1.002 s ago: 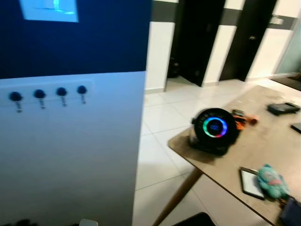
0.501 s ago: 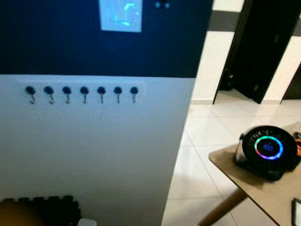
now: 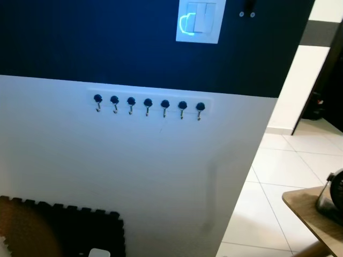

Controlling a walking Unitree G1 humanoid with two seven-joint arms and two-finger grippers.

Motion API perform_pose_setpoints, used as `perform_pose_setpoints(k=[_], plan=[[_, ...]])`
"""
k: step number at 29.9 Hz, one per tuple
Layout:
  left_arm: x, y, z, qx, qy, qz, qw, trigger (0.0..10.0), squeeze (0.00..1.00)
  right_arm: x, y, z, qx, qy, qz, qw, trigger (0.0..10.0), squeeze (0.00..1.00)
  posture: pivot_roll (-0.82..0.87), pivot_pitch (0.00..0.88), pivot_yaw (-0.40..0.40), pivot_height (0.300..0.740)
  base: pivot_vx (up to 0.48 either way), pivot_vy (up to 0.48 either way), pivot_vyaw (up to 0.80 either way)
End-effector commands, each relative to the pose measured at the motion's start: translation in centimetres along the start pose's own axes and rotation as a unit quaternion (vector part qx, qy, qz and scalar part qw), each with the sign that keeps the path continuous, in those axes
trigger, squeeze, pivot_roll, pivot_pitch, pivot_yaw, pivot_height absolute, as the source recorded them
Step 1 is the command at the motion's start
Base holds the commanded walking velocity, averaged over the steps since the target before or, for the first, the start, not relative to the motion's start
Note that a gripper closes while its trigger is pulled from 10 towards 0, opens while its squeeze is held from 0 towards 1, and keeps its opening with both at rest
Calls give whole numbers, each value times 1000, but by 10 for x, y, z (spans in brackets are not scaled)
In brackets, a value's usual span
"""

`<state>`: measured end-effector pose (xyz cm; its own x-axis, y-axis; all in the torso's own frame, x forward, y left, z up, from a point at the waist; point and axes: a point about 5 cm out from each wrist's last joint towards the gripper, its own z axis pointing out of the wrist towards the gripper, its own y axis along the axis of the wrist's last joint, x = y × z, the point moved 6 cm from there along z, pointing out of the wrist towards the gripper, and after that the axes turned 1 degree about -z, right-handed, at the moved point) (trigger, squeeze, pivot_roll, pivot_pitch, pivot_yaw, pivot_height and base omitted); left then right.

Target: Hang keys on a hook

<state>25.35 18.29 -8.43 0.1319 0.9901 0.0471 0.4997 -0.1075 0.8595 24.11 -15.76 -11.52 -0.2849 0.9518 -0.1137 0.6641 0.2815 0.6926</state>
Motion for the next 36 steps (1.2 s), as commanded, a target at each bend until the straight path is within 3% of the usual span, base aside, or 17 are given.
perform_pose_setpoints(k=[1,13,26,36], plan=[[-3,-3,0,7,-5,2,1000,10000,0,-5,-6,-2,9,-11,10,1000,10000,0,95,23,-45,740,0,307,0],[-4,-1,1,6,-7,4,1000,10000,0,-5,-8,-2,13,-11,10,1000,10000,0,98,22,-44,740,0,449,0],[-7,3,0,-7,-29,26,999,10000,0,-6,-9,-2,15,-13,9,1000,10000,0,96,15,-42,740,0,0,0],[-10,2,0,-6,-35,26,999,10000,0,-6,-11,-3,18,-14,10,1000,10000,0,94,9,-39,740,0,-451,0]])
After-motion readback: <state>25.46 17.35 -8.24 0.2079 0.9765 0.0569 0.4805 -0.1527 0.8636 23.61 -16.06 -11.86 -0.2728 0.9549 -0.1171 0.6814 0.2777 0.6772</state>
